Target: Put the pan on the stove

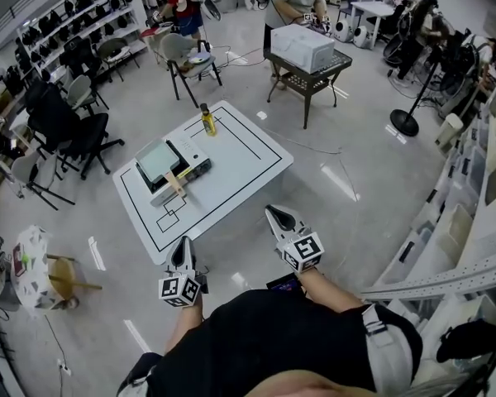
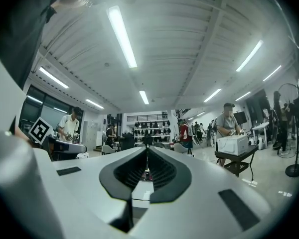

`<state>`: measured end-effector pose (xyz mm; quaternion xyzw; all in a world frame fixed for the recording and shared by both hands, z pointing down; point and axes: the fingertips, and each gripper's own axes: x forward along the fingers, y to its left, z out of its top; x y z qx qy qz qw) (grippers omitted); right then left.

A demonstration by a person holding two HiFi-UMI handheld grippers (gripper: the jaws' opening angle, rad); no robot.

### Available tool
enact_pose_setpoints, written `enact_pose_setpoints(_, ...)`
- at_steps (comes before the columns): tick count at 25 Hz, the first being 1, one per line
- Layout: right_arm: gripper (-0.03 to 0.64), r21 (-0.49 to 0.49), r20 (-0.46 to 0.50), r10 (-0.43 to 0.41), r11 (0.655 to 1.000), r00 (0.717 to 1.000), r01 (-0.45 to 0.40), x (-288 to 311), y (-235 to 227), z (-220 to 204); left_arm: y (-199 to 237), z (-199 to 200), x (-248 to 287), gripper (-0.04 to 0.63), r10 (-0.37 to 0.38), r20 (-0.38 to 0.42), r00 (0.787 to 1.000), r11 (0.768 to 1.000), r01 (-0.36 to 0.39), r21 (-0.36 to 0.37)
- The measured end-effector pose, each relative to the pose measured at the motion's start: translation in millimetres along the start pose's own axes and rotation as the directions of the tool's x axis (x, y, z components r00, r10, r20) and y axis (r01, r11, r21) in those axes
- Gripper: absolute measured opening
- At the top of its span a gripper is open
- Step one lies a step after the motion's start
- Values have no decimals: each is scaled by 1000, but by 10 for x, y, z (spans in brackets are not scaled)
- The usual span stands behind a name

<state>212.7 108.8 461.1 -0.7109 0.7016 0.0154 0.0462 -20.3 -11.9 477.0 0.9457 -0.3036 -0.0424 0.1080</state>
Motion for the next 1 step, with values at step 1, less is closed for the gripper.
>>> enact_pose_setpoints(1,26,-3,5,2,1000,1000,-2,-3,-7,10,-4,15,-4,17,1,2,1000,1000,-1,3)
